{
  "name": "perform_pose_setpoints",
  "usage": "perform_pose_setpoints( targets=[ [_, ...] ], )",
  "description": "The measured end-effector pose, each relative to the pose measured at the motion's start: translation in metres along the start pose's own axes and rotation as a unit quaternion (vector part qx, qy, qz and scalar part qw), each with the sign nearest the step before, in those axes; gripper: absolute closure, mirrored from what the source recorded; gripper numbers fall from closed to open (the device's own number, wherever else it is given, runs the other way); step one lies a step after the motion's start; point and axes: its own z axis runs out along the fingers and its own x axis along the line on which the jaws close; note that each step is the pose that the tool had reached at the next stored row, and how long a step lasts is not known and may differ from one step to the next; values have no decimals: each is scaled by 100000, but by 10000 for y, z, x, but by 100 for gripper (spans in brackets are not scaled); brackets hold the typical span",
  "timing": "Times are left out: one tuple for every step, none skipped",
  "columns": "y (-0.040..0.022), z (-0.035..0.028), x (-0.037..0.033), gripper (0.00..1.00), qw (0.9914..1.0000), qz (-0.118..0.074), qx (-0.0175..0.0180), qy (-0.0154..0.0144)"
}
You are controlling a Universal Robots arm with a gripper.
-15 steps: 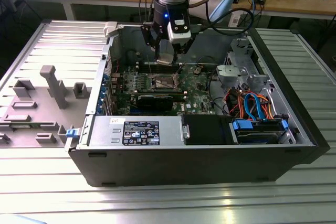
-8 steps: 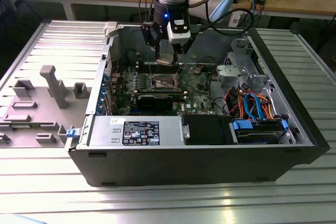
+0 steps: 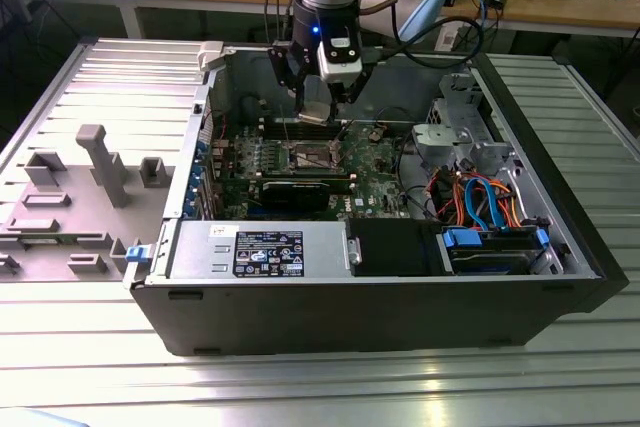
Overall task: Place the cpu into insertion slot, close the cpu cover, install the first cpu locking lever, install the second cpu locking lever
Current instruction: 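Place the cpu into insertion slot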
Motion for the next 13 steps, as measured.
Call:
perform_pose_setpoints(
  targets=[
    [0,0,0,45,100000,88,0,-4],
    [0,0,0,45,100000,152,-2,-3],
    [0,0,0,45,100000,255,-2,-11],
    [0,0,0,45,99999,324,-3,-10],
    [0,0,0,45,99999,380,-5,-15],
    [0,0,0,45,99999,528,-7,-22],
    [0,0,0,45,99998,674,-10,-28],
    [0,0,0,45,99997,804,-14,-32],
    [0,0,0,45,99996,926,-13,-37],
    [0,0,0,45,99995,1046,-19,-44],
    [0,0,0,45,99994,1137,-18,-45],
    [0,0,0,45,99993,1202,-23,-52],
    [0,0,0,45,99991,1308,-22,-55]
  ],
)
